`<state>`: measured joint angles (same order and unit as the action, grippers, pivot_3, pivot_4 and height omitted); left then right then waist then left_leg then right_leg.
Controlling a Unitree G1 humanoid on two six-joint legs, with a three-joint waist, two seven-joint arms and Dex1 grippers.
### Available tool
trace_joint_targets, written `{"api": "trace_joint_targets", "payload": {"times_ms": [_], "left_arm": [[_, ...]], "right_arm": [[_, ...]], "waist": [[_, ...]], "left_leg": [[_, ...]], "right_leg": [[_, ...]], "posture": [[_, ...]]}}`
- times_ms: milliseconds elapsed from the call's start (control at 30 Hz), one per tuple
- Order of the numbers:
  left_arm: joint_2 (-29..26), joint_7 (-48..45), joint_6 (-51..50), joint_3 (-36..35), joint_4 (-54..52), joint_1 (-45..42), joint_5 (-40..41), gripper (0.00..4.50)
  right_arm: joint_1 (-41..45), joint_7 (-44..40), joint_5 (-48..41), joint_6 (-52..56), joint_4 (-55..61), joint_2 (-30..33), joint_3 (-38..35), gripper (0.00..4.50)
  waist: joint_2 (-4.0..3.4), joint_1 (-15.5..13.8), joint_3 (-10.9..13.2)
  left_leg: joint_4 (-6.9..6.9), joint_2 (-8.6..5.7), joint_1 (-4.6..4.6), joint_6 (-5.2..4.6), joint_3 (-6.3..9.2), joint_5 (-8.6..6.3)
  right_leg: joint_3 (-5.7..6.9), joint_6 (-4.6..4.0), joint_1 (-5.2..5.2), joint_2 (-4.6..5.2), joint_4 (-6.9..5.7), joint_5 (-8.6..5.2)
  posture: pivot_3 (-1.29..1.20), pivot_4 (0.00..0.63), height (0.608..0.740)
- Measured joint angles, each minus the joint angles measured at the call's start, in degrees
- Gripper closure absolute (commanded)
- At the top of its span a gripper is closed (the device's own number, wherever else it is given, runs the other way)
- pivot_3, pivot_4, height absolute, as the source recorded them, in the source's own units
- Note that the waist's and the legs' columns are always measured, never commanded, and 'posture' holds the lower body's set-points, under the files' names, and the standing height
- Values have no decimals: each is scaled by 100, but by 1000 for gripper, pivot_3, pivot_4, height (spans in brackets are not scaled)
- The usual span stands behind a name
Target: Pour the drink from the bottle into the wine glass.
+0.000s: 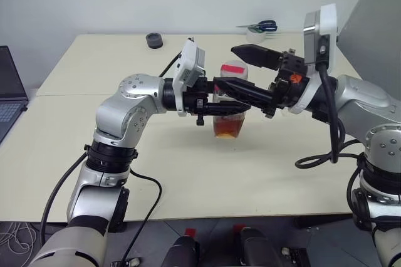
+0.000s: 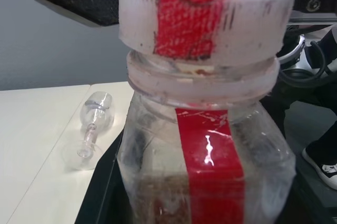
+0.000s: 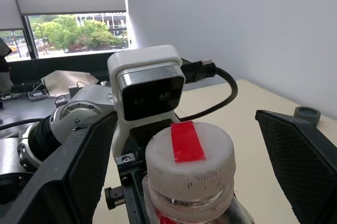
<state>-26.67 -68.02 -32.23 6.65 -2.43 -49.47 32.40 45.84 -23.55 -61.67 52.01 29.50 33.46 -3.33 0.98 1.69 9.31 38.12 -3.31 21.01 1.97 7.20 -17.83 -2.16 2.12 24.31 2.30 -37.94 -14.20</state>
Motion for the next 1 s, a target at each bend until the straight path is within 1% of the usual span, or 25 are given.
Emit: {"api": "trace_joint_targets", "payload": {"times_ms": [67,167,200,433,533,633,800,1000], "left_arm": [[0,1,0,0,0,0,0,2768],[0,2,0,1,1,0,-1,2768],[0,2,0,0,1,0,-1,2768],[4,19,6,-49,7,-10,14,2768],[11,112,16,-196,10,-113,37,2768],[3,139,24,-306,14,-206,45,2768],[16,172,2,-266,13,-152,43,2768],[28,259,-31,-241,-6,-82,60,2768]], "right_arm": [[0,-17,16,-1,-17,-5,2,1256],[0,-27,19,-3,-48,-6,2,2371],[0,-32,21,-3,-50,-6,1,2655],[88,0,107,-10,-110,-80,5,2679],[444,15,257,-16,-270,-198,48,2679],[766,-230,728,-227,-281,-25,271,2679],[784,-792,1387,-717,-277,236,560,2679],[602,-734,1239,-603,-269,199,415,2679]], "waist": [[0,0,0],[0,0,0],[0,0,0],[0,5,0],[0,16,0],[-1,11,0],[0,7,0],[0,0,0]], "left_leg": [[0,0,0,0,0,0],[0,0,0,0,0,0],[0,0,0,0,0,0],[0,0,0,0,0,0],[-1,1,0,0,-2,0],[-3,0,0,0,-1,0],[-1,-1,1,0,-3,0],[-2,0,1,0,-1,0]], "right_leg": [[0,0,0,0,0,0],[0,0,0,0,0,0],[0,0,0,0,0,0],[0,0,0,0,-1,0],[0,0,6,-1,-4,0],[3,0,2,-1,2,0],[1,1,1,-1,3,0],[-1,0,2,1,2,0]], "posture": [[0,150,740],[0,150,740],[0,150,740],[0,150,740],[0,150,740],[0,150,740],[0,150,740],[0,150,740]]}}
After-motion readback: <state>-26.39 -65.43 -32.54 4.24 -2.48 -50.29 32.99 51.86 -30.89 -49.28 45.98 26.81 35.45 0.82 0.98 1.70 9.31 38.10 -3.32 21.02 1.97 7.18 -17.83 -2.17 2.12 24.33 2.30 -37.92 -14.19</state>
